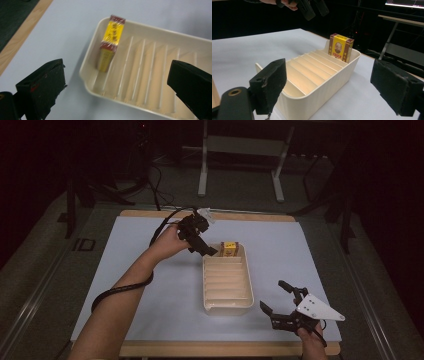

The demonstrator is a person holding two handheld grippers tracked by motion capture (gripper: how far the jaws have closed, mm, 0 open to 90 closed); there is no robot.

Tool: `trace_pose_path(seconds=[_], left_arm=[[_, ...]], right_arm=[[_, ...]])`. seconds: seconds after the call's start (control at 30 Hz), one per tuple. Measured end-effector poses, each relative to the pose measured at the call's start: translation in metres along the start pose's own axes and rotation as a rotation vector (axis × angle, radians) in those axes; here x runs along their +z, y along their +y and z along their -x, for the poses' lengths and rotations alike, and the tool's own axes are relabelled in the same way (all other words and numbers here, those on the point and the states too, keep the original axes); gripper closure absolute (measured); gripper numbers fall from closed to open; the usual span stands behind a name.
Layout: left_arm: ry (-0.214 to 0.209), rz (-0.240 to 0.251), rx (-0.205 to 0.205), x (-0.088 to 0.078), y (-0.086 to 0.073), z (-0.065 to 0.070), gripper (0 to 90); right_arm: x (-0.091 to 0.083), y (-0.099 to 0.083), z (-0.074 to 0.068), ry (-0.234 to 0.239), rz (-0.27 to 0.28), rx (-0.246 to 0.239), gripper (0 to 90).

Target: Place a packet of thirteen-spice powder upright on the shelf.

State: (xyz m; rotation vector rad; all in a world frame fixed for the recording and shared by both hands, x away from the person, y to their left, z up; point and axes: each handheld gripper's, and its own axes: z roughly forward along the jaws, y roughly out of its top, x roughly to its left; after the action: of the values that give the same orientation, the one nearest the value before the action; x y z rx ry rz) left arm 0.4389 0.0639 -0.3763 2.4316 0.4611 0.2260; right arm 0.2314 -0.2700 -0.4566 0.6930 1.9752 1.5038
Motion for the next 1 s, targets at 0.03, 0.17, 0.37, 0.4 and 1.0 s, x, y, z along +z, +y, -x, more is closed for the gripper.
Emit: trace_pose_path(seconds=[0.03,0.17,0.37,0.4,1.0], left_arm=[[0.005,0.004,-0.008,-0.002,-0.002,0.001,1.7],[0.026,0.033,-0.026,-0.012,-0.008,0.005,1.7],[0.075,0.045,-0.052,-0.026,-0.019,0.012,1.7],[0.102,0.050,-0.057,-0.029,-0.022,0.013,1.7],[0.104,0.078,-0.149,-0.052,-0.066,0.037,1.7]], right_arm=[[0.000,0.000,0.000,-0.001,0.000,0.000,13.5],[0.000,0.000,0.000,-0.003,0.000,0.000,13.5],[0.000,0.000,-0.001,-0.006,-0.002,-0.002,13.6],[0.000,0.000,-0.001,-0.007,-0.002,-0.001,13.5],[0.001,0.001,-0.002,-0.012,-0.003,0.002,13.5]])
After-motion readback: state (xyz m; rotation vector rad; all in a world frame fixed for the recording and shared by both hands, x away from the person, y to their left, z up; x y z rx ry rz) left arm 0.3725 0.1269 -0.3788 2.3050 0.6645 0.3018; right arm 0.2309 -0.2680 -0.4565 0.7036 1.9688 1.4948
